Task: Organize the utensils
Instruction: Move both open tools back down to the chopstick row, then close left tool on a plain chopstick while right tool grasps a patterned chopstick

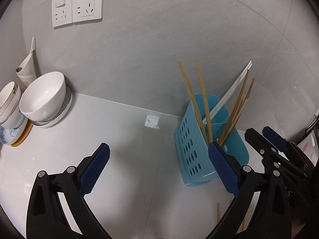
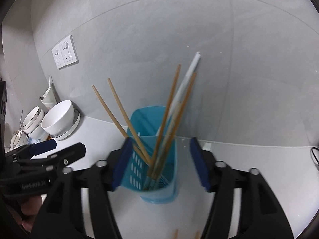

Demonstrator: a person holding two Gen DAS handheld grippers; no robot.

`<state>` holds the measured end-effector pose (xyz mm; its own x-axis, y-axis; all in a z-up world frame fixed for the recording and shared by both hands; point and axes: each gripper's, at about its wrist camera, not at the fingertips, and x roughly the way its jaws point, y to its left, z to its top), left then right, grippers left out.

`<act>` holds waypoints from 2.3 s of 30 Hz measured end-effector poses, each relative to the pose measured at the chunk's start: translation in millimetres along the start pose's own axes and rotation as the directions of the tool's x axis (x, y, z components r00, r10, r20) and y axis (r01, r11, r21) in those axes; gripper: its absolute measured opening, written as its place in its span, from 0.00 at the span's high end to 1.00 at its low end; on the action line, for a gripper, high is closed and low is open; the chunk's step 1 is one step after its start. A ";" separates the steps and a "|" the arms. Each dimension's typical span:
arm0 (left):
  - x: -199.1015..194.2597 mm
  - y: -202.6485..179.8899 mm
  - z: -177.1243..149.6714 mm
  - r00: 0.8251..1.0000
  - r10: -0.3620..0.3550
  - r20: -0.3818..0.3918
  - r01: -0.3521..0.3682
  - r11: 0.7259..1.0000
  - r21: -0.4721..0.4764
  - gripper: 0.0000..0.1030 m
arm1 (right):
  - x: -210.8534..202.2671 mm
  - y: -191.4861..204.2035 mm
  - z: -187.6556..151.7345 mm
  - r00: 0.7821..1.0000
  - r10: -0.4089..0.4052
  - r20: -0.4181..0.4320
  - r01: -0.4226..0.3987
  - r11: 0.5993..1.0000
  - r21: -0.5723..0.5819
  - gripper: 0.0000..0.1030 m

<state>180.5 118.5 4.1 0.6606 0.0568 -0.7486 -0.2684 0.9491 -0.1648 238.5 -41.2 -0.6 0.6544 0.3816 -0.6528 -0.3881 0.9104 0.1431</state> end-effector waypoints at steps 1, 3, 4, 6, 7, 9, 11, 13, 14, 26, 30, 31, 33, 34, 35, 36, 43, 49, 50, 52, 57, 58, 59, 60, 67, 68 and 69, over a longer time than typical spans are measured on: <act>-2.2 -1.1 -0.4 1.000 0.001 0.002 -0.001 1.000 0.001 0.06 | -3.8 -3.6 -1.0 1.000 -0.009 -0.009 0.009 1.000 0.005 0.31; -6.3 -4.1 -2.1 1.000 -0.001 0.005 0.001 1.000 0.004 0.06 | -9.8 -9.4 -2.3 1.000 -0.017 -0.026 0.017 1.000 0.016 0.26; -8.1 -6.4 -3.4 1.000 -0.005 0.002 0.005 1.000 0.006 0.06 | -13.0 -12.3 -3.6 0.999 -0.033 -0.041 0.034 0.999 0.016 0.23; -10.3 -10.7 -6.4 1.000 -0.010 -0.008 0.010 1.000 0.014 0.06 | -18.8 -17.0 -6.8 0.997 -0.054 -0.056 0.055 0.998 0.022 0.17; -11.0 -12.7 -8.0 1.000 -0.012 -0.013 0.012 1.000 0.019 0.06 | -22.6 -20.2 -9.3 0.997 -0.052 -0.064 0.054 0.998 0.031 0.12; -12.6 -16.1 -11.7 1.000 -0.017 -0.023 0.018 1.000 0.024 0.06 | -28.7 -25.3 -14.9 0.995 -0.059 -0.075 0.062 0.997 0.038 0.10; -14.4 -19.5 -15.8 0.999 -0.029 -0.034 0.030 0.999 0.030 0.06 | -33.9 -31.0 -22.7 0.993 -0.069 -0.096 0.073 0.997 0.038 0.08; -15.5 -23.1 -21.0 0.998 -0.034 -0.044 0.036 0.999 0.040 0.06 | -37.4 -37.4 -31.0 0.990 -0.079 -0.118 0.084 0.996 0.039 0.08; -16.4 -26.2 -23.9 0.998 -0.038 -0.048 0.040 0.998 0.048 0.06 | -38.3 -40.2 -35.0 0.988 -0.084 -0.133 0.090 0.995 0.040 0.08; -8.4 -49.1 -77.1 0.979 -0.087 -0.186 0.106 0.990 0.092 0.06 | -53.3 -79.7 -96.0 0.948 -0.150 -0.282 0.173 0.983 0.056 0.08; 2.6 -55.8 -99.9 0.964 -0.091 -0.250 0.114 0.990 0.081 0.06 | -57.0 -87.5 -116.9 0.933 -0.162 -0.321 0.187 0.981 0.048 0.08; 4.8 -56.9 -105.6 0.960 -0.091 -0.266 0.116 0.990 0.077 0.06 | -56.6 -88.6 -121.0 0.929 -0.165 -0.333 0.191 0.981 0.047 0.08; 10.7 -58.7 -117.1 0.951 -0.091 -0.296 0.115 0.991 0.067 0.06 | -57.8 -91.4 -132.0 0.919 -0.169 -0.356 0.198 0.979 0.046 0.08; 12.9 -58.6 -122.1 0.946 -0.093 -0.311 0.118 0.991 0.061 0.06 | -58.5 -92.1 -137.3 0.916 -0.169 -0.365 0.198 0.979 0.044 0.09; 14.6 -59.2 -127.2 0.942 -0.095 -0.323 0.119 0.991 0.058 0.06 | -58.5 -92.4 -141.4 0.913 -0.169 -0.372 0.199 0.979 0.042 0.11; 16.1 -60.5 -133.6 0.937 -0.094 -0.335 0.120 0.991 0.057 0.06 | -58.6 -92.7 -147.9 0.906 -0.170 -0.387 0.200 0.979 0.039 0.12; 21.0 -73.9 -159.4 0.921 -0.085 -0.379 0.121 0.990 0.073 0.06 | -54.9 -87.0 -180.8 0.868 -0.167 -0.468 0.199 0.980 0.020 0.23; 26.7 -84.5 -179.5 0.905 -0.060 -0.421 0.110 0.989 0.095 0.06 | -52.7 -85.8 -199.4 0.838 -0.161 -0.521 0.198 0.980 0.016 0.35; 27.6 -86.3 -183.2 0.902 -0.052 -0.430 0.104 0.990 0.100 0.06 | -52.8 -85.4 -202.1 0.834 -0.160 -0.529 0.199 0.980 0.018 0.36; 29.9 -90.0 -188.1 0.897 -0.039 -0.440 0.095 0.990 0.107 0.06 | -53.4 -84.9 -207.0 0.827 -0.156 -0.541 0.200 0.979 0.024 0.39; 36.6 -100.5 -201.2 0.881 -0.021 -0.473 0.085 0.990 0.113 0.06 | -51.5 -85.5 -214.5 0.804 -0.154 -0.574 0.205 0.979 0.024 0.51; 37.4 -102.4 -203.2 0.879 -0.015 -0.476 0.080 0.990 0.117 0.06 | -51.4 -85.6 -215.1 0.801 -0.154 -0.579 0.204 0.979 0.023 0.55; 38.7 -104.8 -206.0 0.877 -0.005 -0.481 0.074 0.989 0.126 0.06 | -51.5 -86.0 -215.7 0.797 -0.149 -0.585 0.203 0.979 0.028 0.59; 40.6 -107.0 -209.3 0.873 0.006 -0.488 0.067 0.989 0.132 0.06 | -51.1 -86.6 -216.9 0.789 -0.142 -0.598 0.203 0.979 0.034 0.61; 47.8 -121.3 -220.4 0.854 0.050 -0.518 0.042 0.986 0.164 0.09 | -49.8 -87.0 -213.7 0.768 -0.148 -0.623 0.206 0.978 0.021 0.89; 48.0 -123.1 -220.7 0.854 0.064 -0.516 0.030 0.984 0.173 0.12 | -49.4 -87.1 -213.5 0.764 -0.143 -0.629 0.205 0.979 0.026 0.93; 49.0 -127.1 -221.3 0.855 0.079 -0.513 0.020 0.983 0.185 0.17 | -48.8 -87.5 -213.7 0.762 -0.137 -0.633 0.203 0.979 0.032 0.93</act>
<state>91.8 -67.9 -153.8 0.1839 -0.0352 -0.9823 -0.1210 0.9910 -0.0581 101.9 -173.6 -140.2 0.1412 0.0646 -0.9879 -0.2259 0.9736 0.0314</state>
